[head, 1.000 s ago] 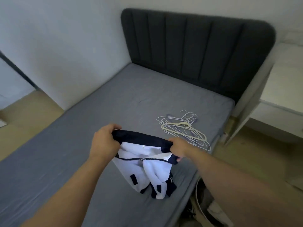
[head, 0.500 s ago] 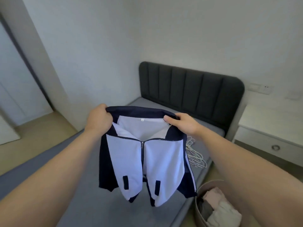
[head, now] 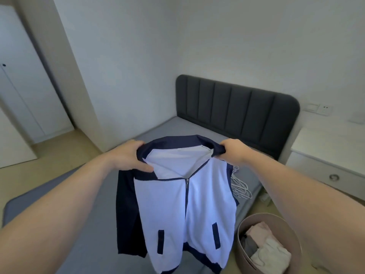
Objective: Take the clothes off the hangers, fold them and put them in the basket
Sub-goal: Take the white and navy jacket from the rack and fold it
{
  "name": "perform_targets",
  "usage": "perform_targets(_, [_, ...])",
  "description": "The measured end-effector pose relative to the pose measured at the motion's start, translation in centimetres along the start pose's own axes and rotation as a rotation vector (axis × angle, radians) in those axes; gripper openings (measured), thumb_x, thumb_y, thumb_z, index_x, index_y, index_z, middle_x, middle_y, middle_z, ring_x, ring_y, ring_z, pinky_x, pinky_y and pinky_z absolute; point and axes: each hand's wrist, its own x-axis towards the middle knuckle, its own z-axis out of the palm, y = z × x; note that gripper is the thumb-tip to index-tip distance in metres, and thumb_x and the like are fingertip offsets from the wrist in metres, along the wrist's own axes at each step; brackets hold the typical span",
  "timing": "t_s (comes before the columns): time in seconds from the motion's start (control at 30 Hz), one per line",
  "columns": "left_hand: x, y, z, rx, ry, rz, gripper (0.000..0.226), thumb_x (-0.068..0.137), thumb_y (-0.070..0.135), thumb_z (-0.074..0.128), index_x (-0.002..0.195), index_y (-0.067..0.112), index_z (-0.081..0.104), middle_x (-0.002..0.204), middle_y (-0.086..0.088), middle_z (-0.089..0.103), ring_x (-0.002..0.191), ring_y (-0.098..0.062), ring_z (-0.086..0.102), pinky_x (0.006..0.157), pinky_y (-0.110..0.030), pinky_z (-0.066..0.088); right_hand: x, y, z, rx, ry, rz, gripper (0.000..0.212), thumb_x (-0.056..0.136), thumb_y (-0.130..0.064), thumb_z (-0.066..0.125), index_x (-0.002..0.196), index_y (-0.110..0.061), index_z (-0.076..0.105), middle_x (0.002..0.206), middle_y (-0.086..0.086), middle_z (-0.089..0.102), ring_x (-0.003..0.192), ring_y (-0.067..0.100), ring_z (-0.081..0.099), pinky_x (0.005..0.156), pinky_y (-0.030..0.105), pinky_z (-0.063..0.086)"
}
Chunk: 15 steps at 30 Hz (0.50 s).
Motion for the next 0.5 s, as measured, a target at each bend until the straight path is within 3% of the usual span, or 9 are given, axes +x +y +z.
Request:
perform_targets(0.07, [-0.1, -0.9, 0.7, 0.252, -0.055, 0.008, 0.065, 0.047, 0.044, 0.088, 0.102, 0.03, 0.058, 0.102, 0.007, 0.059, 0.096, -0.01, 0.058, 0.082, -0.035, 0.055, -0.4, 0.1, 1.1, 0.131, 0.059, 0.042, 0.036, 0.086, -0.043, 0.066, 0.087, -0.008, 0.059, 0.081, 0.006, 0.064, 0.078, 0.026, 0.062, 0.06, 0.031, 0.043])
perform_targets(0.13, [0.3, -1.9, 1.0, 0.435, -0.027, 0.03, 0.055, 0.053, 0.034, 0.084, 0.099, 0.027, 0.055, 0.097, 0.004, 0.052, 0.095, -0.013, 0.052, 0.079, -0.031, 0.05, -0.8, 0.3, 1.7, 0.245, 0.061, 0.049, 0.037, 0.08, -0.044, 0.074, 0.087, -0.011, 0.06, 0.078, 0.001, 0.063, 0.073, 0.022, 0.061, 0.06, 0.029, 0.044])
perform_targets(0.27, [0.6, -4.0, 0.7, 0.545, 0.148, 0.057, 0.001, 0.074, 0.01, 0.059, 0.074, 0.011, 0.059, 0.078, -0.005, 0.057, 0.08, -0.026, 0.058, 0.066, -0.038, 0.049, -1.4, 1.1, 1.3, 0.184, -0.252, -0.003, 0.031, 0.066, -0.02, 0.082, 0.092, -0.021, 0.065, 0.09, -0.002, 0.072, 0.086, 0.019, 0.069, 0.079, 0.038, 0.057])
perform_targets(0.33, [0.6, -5.0, 0.7, 0.506, 0.226, 0.0, 0.008, 0.074, 0.005, 0.054, 0.071, 0.008, 0.061, 0.073, -0.006, 0.061, 0.073, -0.029, 0.06, 0.061, -0.037, 0.049, -1.3, 1.3, 1.2, 0.055, -0.323, -0.01, 0.026, 0.066, -0.007, 0.075, 0.086, -0.022, 0.065, 0.085, -0.002, 0.072, 0.083, 0.022, 0.069, 0.076, 0.038, 0.055])
perform_targets(0.43, [0.6, -5.3, 1.3, 0.348, 0.371, -0.044, 0.011, 0.081, 0.002, 0.055, 0.074, 0.009, 0.059, 0.071, -0.004, 0.061, 0.07, -0.028, 0.056, 0.056, -0.034, 0.043, -0.7, 1.0, 1.6, -0.051, -0.161, 0.022, 0.013, 0.073, -0.015, 0.069, 0.069, -0.021, 0.058, 0.067, -0.002, 0.063, 0.068, 0.022, 0.06, 0.06, 0.031, 0.045])
perform_targets(0.5, [0.9, -4.7, 1.5, 0.204, 0.496, -0.053, 0.013, 0.095, 0.012, 0.054, 0.082, 0.011, 0.055, 0.076, -0.003, 0.059, 0.072, -0.026, 0.052, 0.059, -0.034, 0.037, -0.3, 0.7, 1.9, -0.036, 0.041, 0.074, 0.019, 0.076, -0.03, 0.071, 0.07, -0.016, 0.06, 0.066, 0.002, 0.062, 0.067, 0.022, 0.06, 0.056, 0.031, 0.044])
